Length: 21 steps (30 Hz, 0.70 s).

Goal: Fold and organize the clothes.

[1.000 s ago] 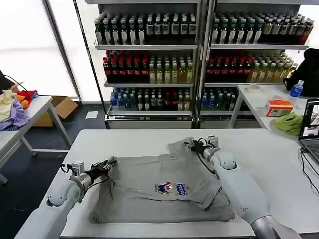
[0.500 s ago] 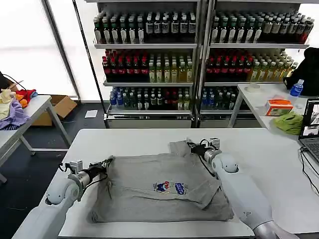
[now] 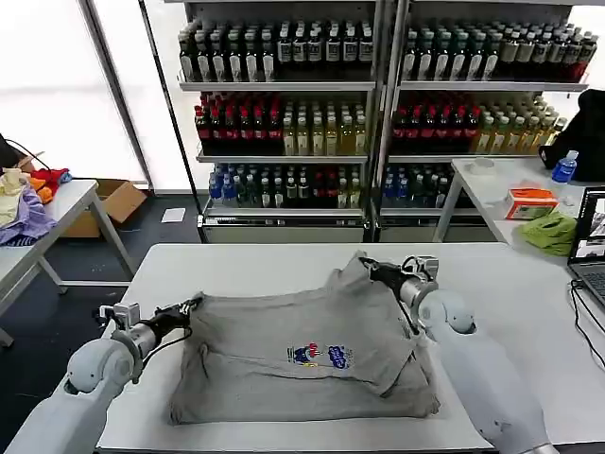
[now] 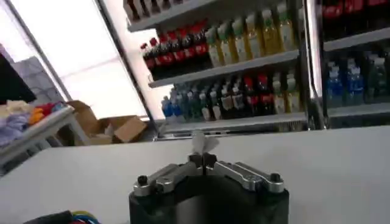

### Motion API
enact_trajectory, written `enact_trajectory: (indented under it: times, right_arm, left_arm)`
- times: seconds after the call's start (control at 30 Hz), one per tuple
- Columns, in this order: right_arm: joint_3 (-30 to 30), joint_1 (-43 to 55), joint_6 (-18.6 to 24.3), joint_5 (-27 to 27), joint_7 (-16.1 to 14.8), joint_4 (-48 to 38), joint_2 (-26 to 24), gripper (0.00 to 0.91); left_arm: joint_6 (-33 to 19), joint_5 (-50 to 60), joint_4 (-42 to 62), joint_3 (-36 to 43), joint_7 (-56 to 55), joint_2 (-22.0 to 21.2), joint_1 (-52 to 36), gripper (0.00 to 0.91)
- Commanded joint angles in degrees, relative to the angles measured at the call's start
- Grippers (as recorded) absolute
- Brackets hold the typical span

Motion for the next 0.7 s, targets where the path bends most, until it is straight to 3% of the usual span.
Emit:
enact_trajectory:
  times: [0.03,0.33,0.47,0.57,0.7]
  right_arm:
    - [9.60,-16.50,0.52,6.63,0.15,18.94,-8.26,0.000]
    - [20.02,-35.74,0.66,6.73,-0.33,29.39,-9.69,0.000]
    - [21.01,-42.05,0.43,3.44,0.24,30.86,-8.92,0.000]
    - [20.35,-44.82,1.02,-2.64,-1.17,31.27,-7.40,0.000]
    - [19.76,-47.53,0.79,-4.89,-0.96,31.48,-6.29,0.000]
  left_arm:
    - [0.12,-1.26,-13.77,-7.03,-0.14,1.13,10.71,0.030]
    - [0.24,-0.86,-22.52,-11.12,-1.86,1.61,20.80,0.030]
    - [1.11,0.97,-25.45,-13.57,-1.81,1.29,27.55,0.030]
    - [0.47,1.74,-25.61,-14.00,-1.56,1.04,31.42,0.030]
    - [0.36,3.77,-24.97,-13.70,-1.51,-0.04,34.03,0.030]
